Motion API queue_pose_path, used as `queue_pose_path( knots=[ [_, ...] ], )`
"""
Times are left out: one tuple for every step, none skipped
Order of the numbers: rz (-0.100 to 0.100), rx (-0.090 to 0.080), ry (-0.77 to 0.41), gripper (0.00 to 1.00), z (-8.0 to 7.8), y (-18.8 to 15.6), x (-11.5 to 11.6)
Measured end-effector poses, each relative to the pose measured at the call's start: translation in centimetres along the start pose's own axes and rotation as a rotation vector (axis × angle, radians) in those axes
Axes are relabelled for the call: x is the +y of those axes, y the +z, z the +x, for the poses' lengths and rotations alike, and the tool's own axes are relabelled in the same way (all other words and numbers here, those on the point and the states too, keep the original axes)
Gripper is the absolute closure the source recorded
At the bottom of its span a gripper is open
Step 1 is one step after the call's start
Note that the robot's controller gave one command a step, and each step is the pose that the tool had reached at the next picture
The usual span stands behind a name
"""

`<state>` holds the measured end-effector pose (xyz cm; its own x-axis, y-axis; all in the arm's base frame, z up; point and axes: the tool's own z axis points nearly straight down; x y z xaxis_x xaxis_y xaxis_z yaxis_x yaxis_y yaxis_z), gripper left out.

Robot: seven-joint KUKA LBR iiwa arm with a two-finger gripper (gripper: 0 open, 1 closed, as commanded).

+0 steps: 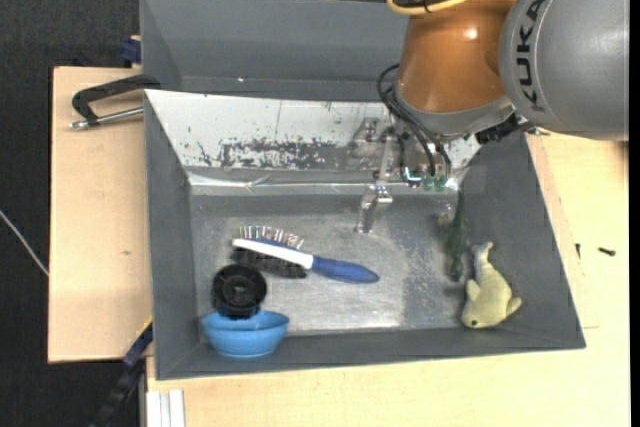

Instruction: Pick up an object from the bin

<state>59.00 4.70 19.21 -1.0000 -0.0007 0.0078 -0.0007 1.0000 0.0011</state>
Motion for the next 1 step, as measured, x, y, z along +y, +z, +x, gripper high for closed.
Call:
queue_pose_path(
  knots=[
    [-0.001, -0.015, -0.012, 0.0, 6.34, 12.28, 9.16]
  ],
)
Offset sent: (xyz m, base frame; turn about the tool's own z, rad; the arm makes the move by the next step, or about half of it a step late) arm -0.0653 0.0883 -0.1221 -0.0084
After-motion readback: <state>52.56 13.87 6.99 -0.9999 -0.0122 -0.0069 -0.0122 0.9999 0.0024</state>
